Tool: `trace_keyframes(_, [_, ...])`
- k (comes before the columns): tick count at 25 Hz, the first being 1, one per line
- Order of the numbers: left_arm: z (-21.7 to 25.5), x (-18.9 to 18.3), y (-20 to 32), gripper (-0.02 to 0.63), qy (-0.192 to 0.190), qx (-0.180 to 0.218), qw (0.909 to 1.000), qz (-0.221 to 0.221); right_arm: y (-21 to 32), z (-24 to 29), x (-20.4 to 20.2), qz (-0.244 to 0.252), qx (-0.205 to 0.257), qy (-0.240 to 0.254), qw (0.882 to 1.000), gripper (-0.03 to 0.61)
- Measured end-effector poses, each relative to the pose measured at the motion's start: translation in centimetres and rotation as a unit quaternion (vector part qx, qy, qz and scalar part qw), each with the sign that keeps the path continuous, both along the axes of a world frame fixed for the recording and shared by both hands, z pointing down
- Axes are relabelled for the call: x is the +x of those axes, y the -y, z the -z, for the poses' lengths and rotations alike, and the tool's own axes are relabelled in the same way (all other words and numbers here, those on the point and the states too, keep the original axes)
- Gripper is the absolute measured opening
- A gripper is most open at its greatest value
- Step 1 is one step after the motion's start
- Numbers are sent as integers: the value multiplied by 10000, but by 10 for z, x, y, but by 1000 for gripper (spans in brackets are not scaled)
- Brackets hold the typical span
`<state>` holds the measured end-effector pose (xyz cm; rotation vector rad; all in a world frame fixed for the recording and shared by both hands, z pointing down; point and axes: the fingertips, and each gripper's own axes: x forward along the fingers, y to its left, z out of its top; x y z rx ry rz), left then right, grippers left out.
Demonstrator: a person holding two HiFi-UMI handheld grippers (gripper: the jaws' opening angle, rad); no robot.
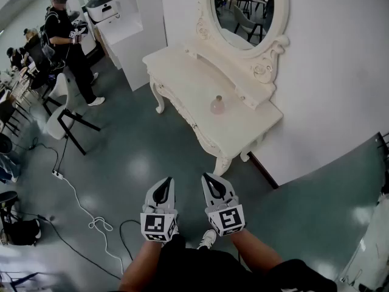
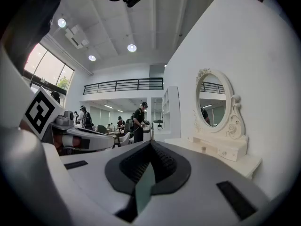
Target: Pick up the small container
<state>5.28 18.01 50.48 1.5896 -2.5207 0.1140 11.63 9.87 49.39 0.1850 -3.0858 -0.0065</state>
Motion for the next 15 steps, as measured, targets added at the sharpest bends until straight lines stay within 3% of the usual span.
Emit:
trace_keyframes(7, [12,-2,-8,6,207,-19,9997,-92,-5,6,6,-188,39,-76,9998,4])
trace_keyframes(15, [7,-8,-17,6,97,-1,9998,-182,-10,9,3,-308,3,12,9995,5])
